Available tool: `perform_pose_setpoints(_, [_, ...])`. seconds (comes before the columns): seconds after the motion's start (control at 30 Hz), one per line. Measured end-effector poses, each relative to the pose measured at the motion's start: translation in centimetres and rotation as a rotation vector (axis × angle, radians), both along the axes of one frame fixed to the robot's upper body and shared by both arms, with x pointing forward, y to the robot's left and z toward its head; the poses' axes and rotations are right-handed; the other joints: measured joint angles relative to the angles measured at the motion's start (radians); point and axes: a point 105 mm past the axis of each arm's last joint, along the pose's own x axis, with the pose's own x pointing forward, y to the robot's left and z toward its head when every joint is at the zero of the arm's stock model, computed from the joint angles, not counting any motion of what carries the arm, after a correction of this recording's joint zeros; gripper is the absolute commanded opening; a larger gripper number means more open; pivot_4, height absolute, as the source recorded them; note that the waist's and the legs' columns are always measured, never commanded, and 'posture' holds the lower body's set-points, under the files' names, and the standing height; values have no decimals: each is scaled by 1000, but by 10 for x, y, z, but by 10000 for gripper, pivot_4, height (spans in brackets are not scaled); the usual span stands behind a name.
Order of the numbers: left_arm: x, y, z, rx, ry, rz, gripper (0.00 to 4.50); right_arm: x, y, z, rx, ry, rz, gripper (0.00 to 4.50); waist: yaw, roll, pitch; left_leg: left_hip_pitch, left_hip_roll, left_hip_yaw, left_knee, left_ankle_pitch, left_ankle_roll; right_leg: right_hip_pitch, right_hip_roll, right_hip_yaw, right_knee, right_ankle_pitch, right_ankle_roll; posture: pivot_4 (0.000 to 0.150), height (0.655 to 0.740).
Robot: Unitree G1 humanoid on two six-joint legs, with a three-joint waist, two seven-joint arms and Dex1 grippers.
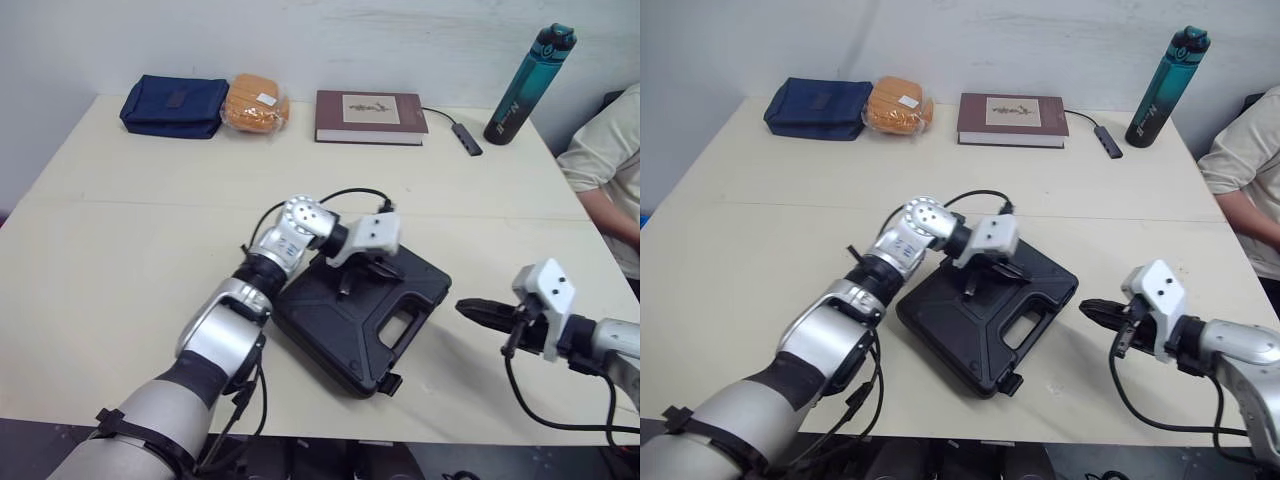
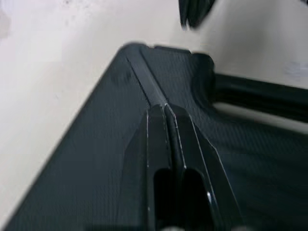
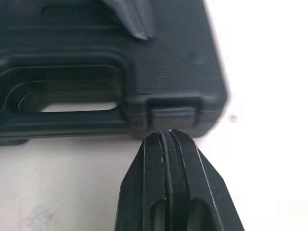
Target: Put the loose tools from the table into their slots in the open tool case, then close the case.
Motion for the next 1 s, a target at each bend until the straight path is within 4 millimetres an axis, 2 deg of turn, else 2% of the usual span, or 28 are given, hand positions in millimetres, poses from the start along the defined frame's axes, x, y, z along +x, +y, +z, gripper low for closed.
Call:
perform_pose_setpoints(0.37, [-3,-24,0,-30,8,19,251,15,8,-8,-19,-7,20,0,17,0,0,-2,-1,0,1,0,1,-1,-1,0,0,0,0,1500,7400])
perform_pose_setpoints(0.63, [-4,-47,-3,-24,-52,12,251,12,0,-14,-23,29,-8,0,24,0,0,-2,-1,0,0,0,1,-1,-1,-1,0,0,0,1500,7400])
perform_pose_setpoints(0.77, [-5,-52,-4,-28,-69,4,251,14,0,-15,-27,22,-15,0,24,0,0,-2,-1,0,0,-1,1,0,-1,-1,-2,0,1,1500,7400])
perform_pose_setpoints(1.0, [-3,-53,-4,-15,-110,3,251,21,13,-18,-2,19,-4,0,6,0,0,0,-1,0,0,0,0,0,0,0,-2,0,0,1500,7400])
